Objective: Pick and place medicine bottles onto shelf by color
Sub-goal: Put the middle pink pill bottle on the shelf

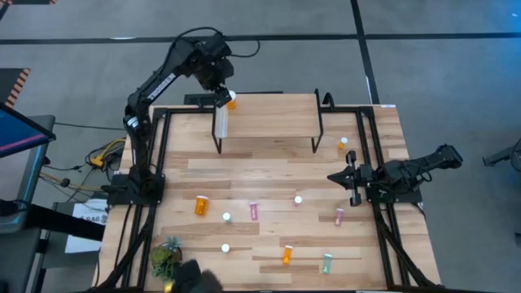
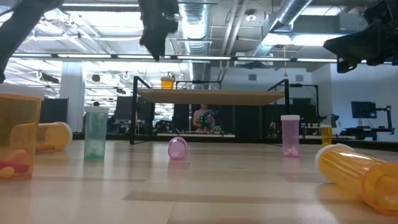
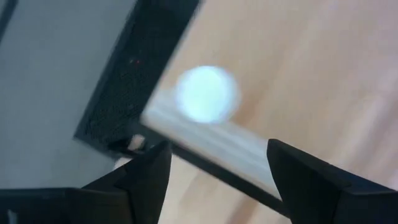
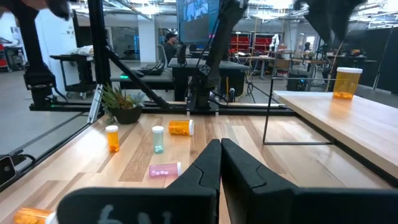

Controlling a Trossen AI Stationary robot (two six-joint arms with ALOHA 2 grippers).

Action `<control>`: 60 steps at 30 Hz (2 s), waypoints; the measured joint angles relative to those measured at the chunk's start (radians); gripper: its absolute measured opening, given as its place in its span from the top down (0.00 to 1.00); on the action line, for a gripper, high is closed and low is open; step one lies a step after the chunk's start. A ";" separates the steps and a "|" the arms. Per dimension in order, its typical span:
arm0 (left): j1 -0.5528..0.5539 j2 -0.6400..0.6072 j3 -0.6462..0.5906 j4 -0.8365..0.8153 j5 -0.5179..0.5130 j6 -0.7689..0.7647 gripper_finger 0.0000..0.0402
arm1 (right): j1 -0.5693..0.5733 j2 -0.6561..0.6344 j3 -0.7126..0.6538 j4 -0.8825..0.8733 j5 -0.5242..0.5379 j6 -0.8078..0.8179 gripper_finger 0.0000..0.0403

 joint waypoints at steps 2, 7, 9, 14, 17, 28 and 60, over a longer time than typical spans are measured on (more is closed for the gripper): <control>-0.048 -0.053 0.002 0.002 0.002 0.003 0.39 | 0.000 0.000 0.000 0.000 0.000 0.000 0.92; -0.185 -0.160 0.002 0.002 -0.083 -0.060 0.41 | 0.000 0.000 0.000 0.000 0.000 0.000 0.92; -0.251 -0.207 0.002 0.002 -0.109 -0.088 0.41 | 0.000 0.000 0.000 0.000 0.000 0.000 0.92; -0.390 -0.341 -0.142 0.123 -0.150 -0.112 0.41 | 0.000 0.000 0.000 0.000 0.000 0.000 0.92; -0.440 -0.471 -0.350 0.268 -0.156 -0.155 0.41 | 0.000 0.000 0.000 0.000 0.000 0.000 0.92; -0.593 -0.938 -1.320 1.182 -0.154 -0.281 0.41 | 0.000 0.000 0.000 0.000 0.000 0.000 0.92; -0.647 -0.953 -1.815 1.925 -0.080 -0.412 0.41 | 0.000 0.000 0.000 0.000 0.000 0.000 0.92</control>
